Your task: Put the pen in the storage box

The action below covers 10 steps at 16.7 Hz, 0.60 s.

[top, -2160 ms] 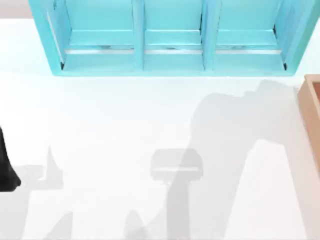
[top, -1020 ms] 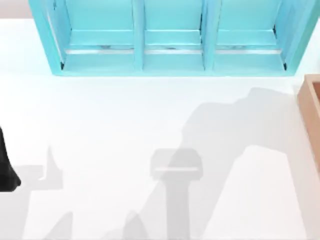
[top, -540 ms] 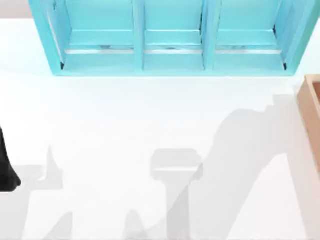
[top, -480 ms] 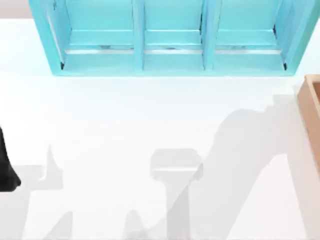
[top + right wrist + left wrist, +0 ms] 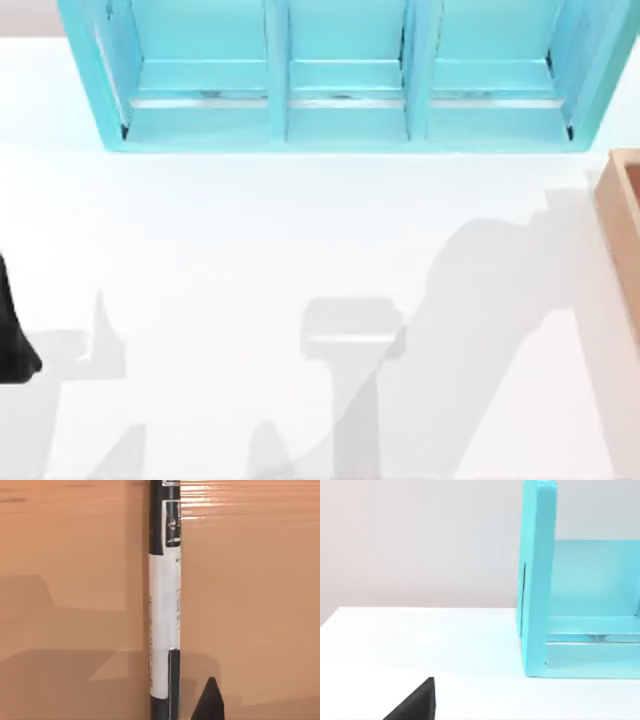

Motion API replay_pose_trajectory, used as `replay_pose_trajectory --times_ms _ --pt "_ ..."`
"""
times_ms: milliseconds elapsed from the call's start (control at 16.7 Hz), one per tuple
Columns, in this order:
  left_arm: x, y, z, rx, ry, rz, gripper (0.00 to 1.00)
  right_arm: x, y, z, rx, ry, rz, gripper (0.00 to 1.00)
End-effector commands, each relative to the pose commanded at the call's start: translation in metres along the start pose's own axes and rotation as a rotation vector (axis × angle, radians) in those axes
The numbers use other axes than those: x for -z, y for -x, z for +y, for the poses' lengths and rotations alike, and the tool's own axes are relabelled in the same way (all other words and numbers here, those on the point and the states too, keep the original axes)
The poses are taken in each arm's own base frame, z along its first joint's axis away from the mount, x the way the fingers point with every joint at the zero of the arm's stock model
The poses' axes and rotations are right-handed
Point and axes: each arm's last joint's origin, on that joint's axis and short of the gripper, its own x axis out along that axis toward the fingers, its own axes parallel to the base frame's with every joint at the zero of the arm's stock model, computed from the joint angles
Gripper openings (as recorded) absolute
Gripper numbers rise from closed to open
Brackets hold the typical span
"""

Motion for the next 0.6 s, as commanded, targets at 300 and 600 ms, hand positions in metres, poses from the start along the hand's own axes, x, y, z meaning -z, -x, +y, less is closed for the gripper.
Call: replay_pose_trajectory --times_ms 300,600 --pt "0.0000 0.0000 0.0000 0.000 0.000 0.000 1.00 0.0000 0.0000 0.0000 0.000 0.000 0.000 1.00" --pt "0.0000 0.0000 0.0000 0.000 0.000 0.000 1.00 0.0000 0.0000 0.0000 0.000 0.000 0.000 1.00"
